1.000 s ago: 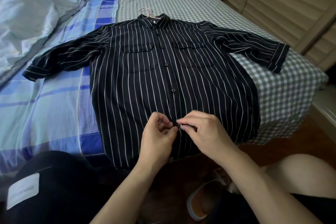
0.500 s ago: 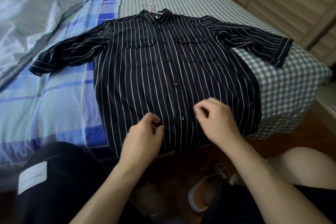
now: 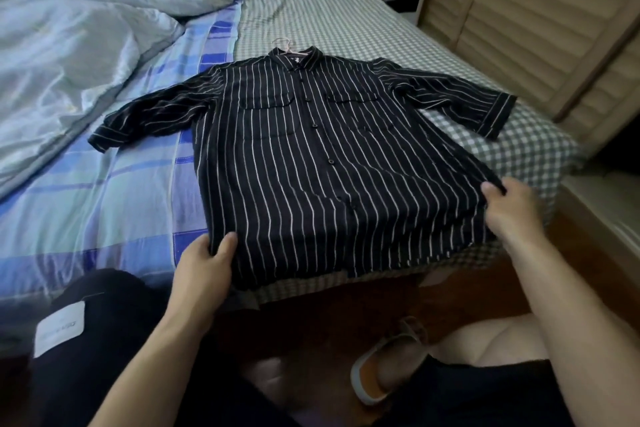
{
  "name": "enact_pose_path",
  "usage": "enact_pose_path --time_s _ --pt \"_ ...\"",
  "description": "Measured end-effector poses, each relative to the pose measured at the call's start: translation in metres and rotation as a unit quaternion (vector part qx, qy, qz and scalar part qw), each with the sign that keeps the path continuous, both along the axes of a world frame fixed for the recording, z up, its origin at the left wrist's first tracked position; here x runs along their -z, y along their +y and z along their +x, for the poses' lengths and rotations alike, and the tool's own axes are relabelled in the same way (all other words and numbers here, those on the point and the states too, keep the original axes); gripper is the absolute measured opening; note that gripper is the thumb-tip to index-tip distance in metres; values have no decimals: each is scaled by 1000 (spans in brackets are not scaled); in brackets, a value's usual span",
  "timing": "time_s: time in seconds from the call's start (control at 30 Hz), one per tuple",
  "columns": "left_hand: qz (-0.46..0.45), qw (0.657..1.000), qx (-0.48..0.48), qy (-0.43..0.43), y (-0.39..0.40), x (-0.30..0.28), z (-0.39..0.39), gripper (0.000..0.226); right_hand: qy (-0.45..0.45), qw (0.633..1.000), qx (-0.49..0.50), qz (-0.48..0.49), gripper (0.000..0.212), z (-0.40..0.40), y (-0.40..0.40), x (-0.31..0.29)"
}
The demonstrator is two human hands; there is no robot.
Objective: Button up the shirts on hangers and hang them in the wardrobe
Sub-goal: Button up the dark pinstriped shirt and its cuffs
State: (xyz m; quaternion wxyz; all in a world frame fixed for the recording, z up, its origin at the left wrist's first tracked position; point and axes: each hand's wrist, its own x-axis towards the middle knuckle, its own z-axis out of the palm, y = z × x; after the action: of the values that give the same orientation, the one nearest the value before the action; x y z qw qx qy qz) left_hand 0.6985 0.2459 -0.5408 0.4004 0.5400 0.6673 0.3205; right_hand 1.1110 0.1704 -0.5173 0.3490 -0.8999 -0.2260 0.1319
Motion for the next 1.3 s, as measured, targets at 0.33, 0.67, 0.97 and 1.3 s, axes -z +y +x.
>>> enact_pose_path --time_s 0.33,0.67,0.97,1.3 --pt "-113 920 230 296 -15 28 -24 34 -230 950 -73 -198 50 -31 29 -15" --pt "6 998 -32 58 142 -53 -107 37 -207 852 -467 -114 63 -161 188 -49" --pt "-114 964 -123 -207 278 -32 -139 23 -260 823 -470 -184 73 -169 214 23" --pt "440 813 320 207 177 -134 40 49 196 886 -410 97 53 -137 205 -20"
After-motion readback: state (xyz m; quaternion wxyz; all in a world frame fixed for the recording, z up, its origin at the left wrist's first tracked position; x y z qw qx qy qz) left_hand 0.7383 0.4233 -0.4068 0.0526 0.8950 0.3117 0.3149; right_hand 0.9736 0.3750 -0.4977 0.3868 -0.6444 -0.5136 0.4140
